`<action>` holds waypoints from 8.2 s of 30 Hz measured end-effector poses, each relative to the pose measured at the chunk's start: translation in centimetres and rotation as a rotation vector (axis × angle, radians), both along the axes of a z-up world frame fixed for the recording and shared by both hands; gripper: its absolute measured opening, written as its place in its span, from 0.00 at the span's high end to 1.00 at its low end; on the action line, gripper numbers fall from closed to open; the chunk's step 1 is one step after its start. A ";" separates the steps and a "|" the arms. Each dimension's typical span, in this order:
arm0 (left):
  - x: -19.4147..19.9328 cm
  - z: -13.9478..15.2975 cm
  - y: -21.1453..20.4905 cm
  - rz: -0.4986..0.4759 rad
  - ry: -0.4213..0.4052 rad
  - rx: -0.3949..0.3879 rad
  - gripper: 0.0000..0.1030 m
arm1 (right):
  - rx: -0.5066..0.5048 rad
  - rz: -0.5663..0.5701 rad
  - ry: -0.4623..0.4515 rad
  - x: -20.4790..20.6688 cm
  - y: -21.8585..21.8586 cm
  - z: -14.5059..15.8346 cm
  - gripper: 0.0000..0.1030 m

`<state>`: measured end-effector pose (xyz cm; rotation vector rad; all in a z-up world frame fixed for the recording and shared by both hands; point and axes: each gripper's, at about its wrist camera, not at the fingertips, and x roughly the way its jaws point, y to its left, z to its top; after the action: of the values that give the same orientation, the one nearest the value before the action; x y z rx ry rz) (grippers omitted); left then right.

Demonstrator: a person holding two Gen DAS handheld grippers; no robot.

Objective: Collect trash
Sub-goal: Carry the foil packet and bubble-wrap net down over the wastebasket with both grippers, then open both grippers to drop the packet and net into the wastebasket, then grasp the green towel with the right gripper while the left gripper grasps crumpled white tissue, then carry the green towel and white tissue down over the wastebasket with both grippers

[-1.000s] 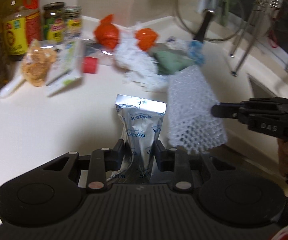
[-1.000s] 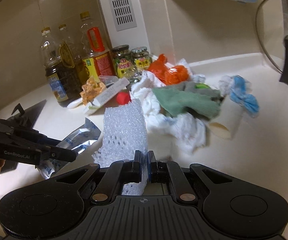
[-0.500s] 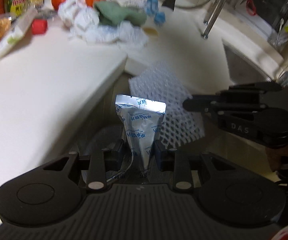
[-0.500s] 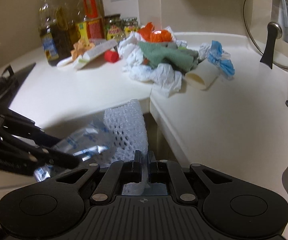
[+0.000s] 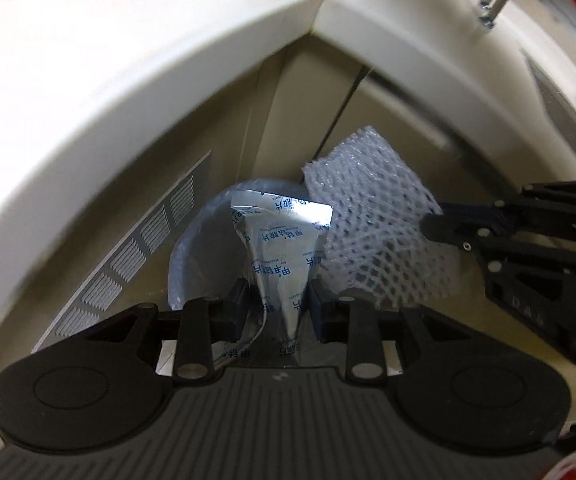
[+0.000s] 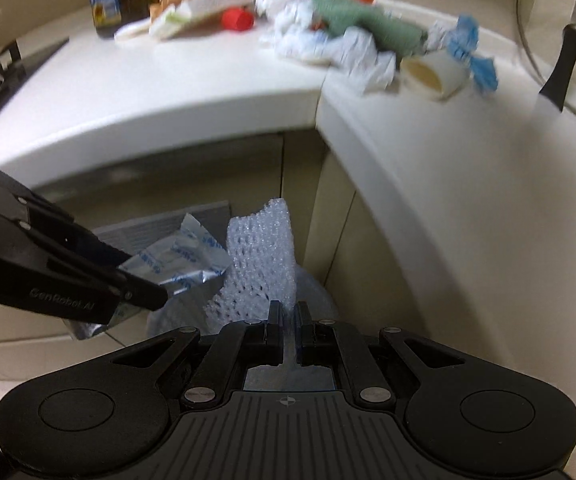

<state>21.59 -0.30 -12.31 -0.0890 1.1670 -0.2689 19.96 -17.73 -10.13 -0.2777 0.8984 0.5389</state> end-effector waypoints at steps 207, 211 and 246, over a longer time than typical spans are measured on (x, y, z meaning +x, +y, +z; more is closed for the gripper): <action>9.8 13.0 0.9 0.473 -0.436 0.022 0.18 | 0.544 0.238 -0.151 23.3 -5.5 17.5 0.87; 11.3 11.6 -1.5 0.378 -0.423 0.099 0.18 | 0.540 0.239 -0.141 23.3 -5.5 17.2 0.87; -4.8 12.9 1.3 0.161 -0.413 -0.052 0.85 | 0.552 0.208 -0.188 3.2 -4.5 19.4 0.87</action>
<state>16.84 1.04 0.55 -0.1637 0.7381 -0.1647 23.20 -22.28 9.31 0.0821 0.5126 0.9135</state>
